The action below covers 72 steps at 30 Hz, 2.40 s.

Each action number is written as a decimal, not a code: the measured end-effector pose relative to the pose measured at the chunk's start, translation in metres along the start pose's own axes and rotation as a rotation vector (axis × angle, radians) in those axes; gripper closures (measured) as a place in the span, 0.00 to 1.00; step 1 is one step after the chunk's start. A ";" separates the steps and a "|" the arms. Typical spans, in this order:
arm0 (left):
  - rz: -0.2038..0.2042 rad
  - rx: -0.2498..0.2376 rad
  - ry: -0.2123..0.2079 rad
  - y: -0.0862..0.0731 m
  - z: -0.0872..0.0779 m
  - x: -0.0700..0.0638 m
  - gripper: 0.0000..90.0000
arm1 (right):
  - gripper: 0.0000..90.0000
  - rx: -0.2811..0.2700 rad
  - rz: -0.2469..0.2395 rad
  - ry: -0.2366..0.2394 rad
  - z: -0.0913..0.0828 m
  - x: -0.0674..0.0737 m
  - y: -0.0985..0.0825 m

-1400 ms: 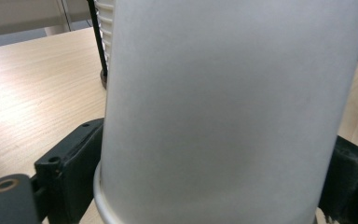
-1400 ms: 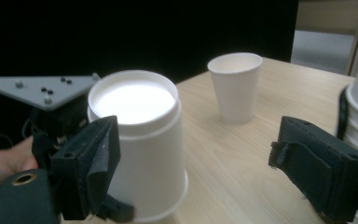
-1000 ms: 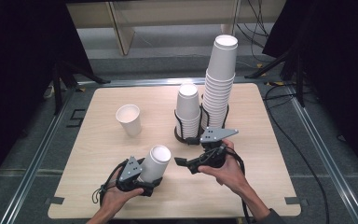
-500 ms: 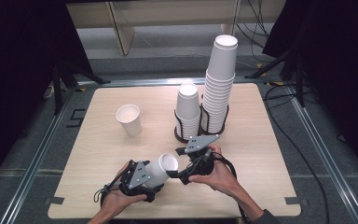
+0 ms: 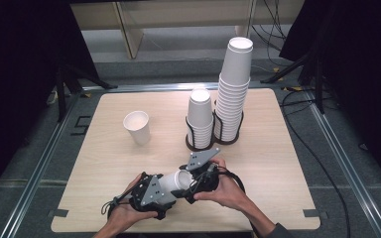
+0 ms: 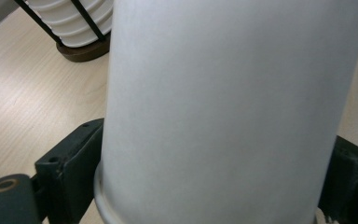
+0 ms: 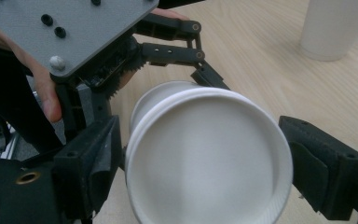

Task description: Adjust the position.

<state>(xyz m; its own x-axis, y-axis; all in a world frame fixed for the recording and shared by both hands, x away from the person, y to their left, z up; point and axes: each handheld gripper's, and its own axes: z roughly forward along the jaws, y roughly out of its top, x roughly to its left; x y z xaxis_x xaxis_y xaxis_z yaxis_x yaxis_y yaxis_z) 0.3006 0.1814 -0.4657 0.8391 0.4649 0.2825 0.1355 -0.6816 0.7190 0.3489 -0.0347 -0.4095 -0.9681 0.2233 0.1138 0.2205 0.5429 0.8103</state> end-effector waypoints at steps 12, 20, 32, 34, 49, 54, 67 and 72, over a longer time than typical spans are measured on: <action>-0.030 -0.043 -0.016 -0.001 0.001 -0.001 0.07 | 0.25 0.015 0.026 0.041 0.004 -0.002 -0.001; -0.087 -0.161 -0.034 -0.003 -0.001 0.001 0.05 | 0.26 -0.014 0.071 0.057 -0.005 -0.004 0.001; -0.090 -0.276 -0.045 -0.003 -0.006 0.002 0.04 | 0.27 -0.062 0.104 0.079 -0.019 -0.011 0.000; -0.084 -0.274 -0.046 -0.003 -0.007 0.003 0.04 | 0.27 -0.059 0.119 0.090 -0.020 -0.012 -0.001; -0.086 -0.351 -0.062 -0.004 -0.014 0.007 0.04 | 0.27 -0.087 0.153 0.102 -0.028 -0.013 0.001; -0.083 -0.381 -0.066 -0.003 -0.018 0.009 0.04 | 0.27 -0.108 0.146 0.106 -0.034 -0.013 0.003; -0.148 -0.445 -0.095 -0.007 -0.023 0.013 0.13 | 0.27 -0.194 0.177 0.070 -0.063 -0.023 0.005; -0.209 -0.507 -0.147 -0.007 -0.023 0.014 0.16 | 0.27 -0.215 0.188 0.103 -0.062 -0.021 0.007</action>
<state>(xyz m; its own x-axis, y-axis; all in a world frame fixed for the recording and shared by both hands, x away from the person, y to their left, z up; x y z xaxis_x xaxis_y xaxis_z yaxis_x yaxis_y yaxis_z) 0.2990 0.2051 -0.4522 0.8909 0.4527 0.0358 0.0676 -0.2100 0.9754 0.3633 -0.0863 -0.3707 -0.9222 0.2140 0.3222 0.3773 0.3140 0.8713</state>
